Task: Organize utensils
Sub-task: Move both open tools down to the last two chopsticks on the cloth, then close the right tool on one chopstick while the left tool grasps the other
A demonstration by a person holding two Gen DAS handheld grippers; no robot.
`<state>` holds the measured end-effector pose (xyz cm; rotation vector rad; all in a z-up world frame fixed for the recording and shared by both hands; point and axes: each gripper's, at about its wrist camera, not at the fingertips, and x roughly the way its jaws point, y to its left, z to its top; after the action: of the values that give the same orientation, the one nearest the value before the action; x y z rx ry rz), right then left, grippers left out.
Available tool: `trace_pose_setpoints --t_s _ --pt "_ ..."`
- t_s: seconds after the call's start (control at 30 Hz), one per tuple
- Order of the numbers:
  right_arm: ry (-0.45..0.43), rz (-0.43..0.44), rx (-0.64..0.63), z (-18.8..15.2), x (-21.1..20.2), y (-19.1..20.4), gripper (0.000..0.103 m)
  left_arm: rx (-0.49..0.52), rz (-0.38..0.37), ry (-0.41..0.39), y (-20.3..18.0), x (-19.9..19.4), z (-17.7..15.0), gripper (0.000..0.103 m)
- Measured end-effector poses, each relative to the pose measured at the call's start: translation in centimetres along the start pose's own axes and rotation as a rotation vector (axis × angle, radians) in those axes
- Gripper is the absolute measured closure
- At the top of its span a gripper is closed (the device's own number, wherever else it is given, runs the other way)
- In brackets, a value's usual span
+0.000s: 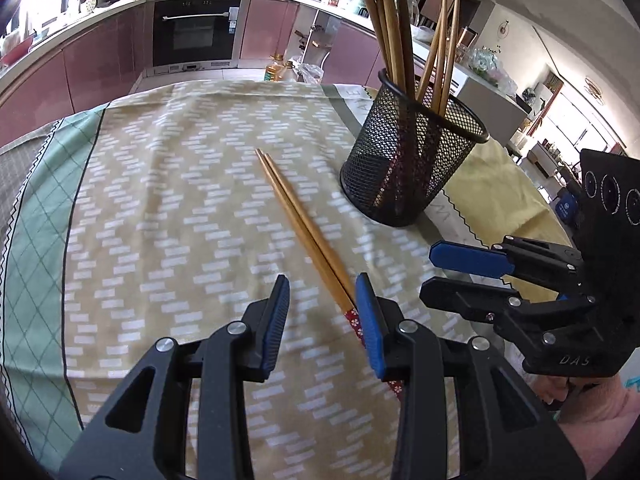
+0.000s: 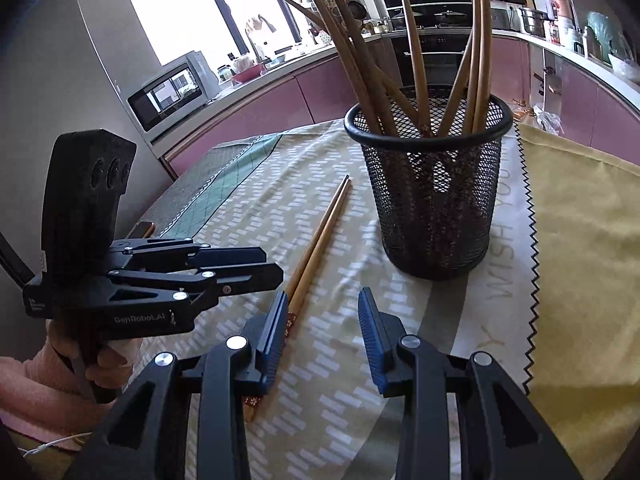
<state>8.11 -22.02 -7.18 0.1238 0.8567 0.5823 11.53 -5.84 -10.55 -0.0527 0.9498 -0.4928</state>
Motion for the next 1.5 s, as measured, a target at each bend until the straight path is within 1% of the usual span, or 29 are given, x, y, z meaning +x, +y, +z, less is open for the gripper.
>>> trace_pose_setpoints --t_s 0.1,0.17,0.47,0.57,0.73,0.9,1.03,1.33,1.43,1.5 --pt "0.001 -0.005 0.005 -0.2 -0.1 -0.3 0.069 0.003 0.009 0.012 -0.5 0.7 0.0 0.069" --pt "0.004 -0.007 0.005 -0.3 -0.1 -0.4 0.069 0.009 0.034 0.016 -0.7 0.9 0.0 0.070" --pt "0.011 -0.007 0.000 -0.1 0.1 -0.2 0.068 0.037 0.087 0.024 -1.4 1.1 0.1 0.071" --pt "0.014 -0.008 -0.004 -0.1 0.2 -0.1 0.068 0.032 0.093 0.026 -1.3 1.2 0.1 0.075" --pt "0.023 -0.012 -0.011 0.2 0.6 0.0 0.068 0.004 0.068 0.030 -0.7 0.8 -0.2 0.083" --pt "0.036 -0.015 -0.016 0.6 1.4 0.3 0.068 -0.041 0.037 0.031 0.1 0.5 -0.5 0.087" --pt "0.047 -0.018 -0.028 1.1 2.2 0.8 0.069 -0.065 0.028 0.028 0.5 0.1 -0.9 0.090" --pt "0.087 -0.056 -0.052 2.3 4.9 1.7 0.080 -0.087 0.019 0.021 0.8 -0.1 -1.3 0.093" --pt "0.090 -0.075 -0.059 2.3 5.2 1.8 0.084 -0.089 0.014 0.021 0.9 -0.3 -1.6 0.093" --pt "0.091 -0.080 -0.054 2.3 5.2 1.7 0.085 -0.086 0.013 0.022 0.9 -0.3 -1.6 0.093"
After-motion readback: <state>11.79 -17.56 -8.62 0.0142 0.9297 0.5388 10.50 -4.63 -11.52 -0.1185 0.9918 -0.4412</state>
